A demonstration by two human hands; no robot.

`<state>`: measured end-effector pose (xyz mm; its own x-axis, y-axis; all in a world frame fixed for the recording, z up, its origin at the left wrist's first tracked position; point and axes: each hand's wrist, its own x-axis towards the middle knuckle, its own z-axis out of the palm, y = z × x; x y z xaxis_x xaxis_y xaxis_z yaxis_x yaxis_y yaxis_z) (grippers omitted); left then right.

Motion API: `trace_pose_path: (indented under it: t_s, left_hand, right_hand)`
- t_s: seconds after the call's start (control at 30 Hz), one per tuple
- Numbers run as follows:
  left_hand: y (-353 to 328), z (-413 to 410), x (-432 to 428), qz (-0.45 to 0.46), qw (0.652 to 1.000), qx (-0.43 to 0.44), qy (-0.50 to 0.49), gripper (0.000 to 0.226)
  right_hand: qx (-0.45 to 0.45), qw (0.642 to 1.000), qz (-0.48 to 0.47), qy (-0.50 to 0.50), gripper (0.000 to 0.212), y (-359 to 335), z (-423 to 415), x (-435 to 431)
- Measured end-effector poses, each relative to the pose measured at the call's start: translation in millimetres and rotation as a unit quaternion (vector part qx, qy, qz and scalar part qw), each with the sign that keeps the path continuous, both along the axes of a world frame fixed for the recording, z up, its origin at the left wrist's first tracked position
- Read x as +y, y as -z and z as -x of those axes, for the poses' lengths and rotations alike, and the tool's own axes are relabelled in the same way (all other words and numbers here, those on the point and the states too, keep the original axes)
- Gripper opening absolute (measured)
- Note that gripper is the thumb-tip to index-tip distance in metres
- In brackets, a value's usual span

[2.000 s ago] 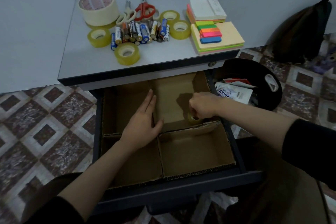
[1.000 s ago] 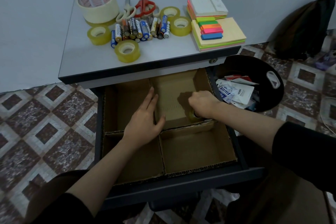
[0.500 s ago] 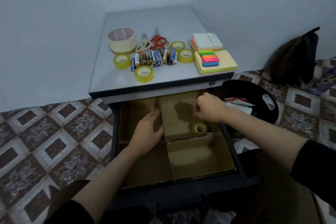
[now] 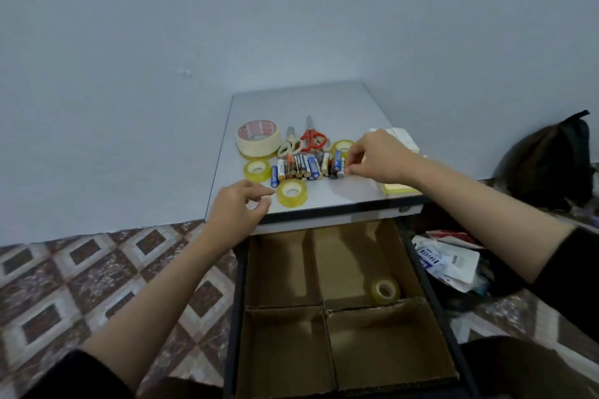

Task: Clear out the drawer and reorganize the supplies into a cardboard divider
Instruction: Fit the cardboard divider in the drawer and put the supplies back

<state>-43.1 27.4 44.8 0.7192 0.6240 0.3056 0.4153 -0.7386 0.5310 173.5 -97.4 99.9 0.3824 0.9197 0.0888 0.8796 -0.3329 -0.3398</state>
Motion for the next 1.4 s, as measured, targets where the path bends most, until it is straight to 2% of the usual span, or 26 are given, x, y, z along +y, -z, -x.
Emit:
trace_pose_path:
  t_s: [0.17,0.3,0.47,0.6,0.83,1.1,1.27,1.4]
  left_hand:
    - [-27.3,-20.8,33.3,-0.020,0.999,0.029,-0.010,0.032]
    - [-32.5,-43.3,49.8,-0.026,0.996,0.088,0.006,0.048]
    - [-26.7,-68.1,59.8,0.011,0.989,0.134,0.059,0.063]
    - [-21.9,-80.2,62.9,0.041,0.986,0.128,0.102,0.064]
    - [-15.8,-85.1,72.8,0.044,0.986,0.119,0.106,0.063]
    - [-13.2,-78.3,68.0,0.025,0.993,0.037,0.105,0.058]
    - [-23.6,-54.8,48.7,0.009,0.996,-0.036,0.078,0.057]
    - [-27.8,-20.5,13.1,0.055,0.994,-0.065,0.067,0.057]
  right_hand:
    - [-0.012,1.000,-0.011,-0.004,0.017,-18.6,-8.4,34.7]
    - [-0.033,0.998,0.034,-0.036,0.037,-1.8,-2.1,63.3]
    - [-0.065,0.992,0.065,-0.082,0.066,20.9,2.2,86.8]
    - [-0.047,0.993,0.056,-0.089,0.064,25.8,-1.3,94.8]
    - [-0.028,0.994,0.041,-0.098,0.061,29.7,-7.7,100.4]
    - [-0.012,0.996,-0.001,-0.083,0.061,23.5,-3.2,91.4]
    - [0.049,0.996,-0.053,-0.057,0.062,9.8,4.3,66.3]
    - [0.205,0.969,-0.135,-0.030,0.055,6.8,18.5,33.0]
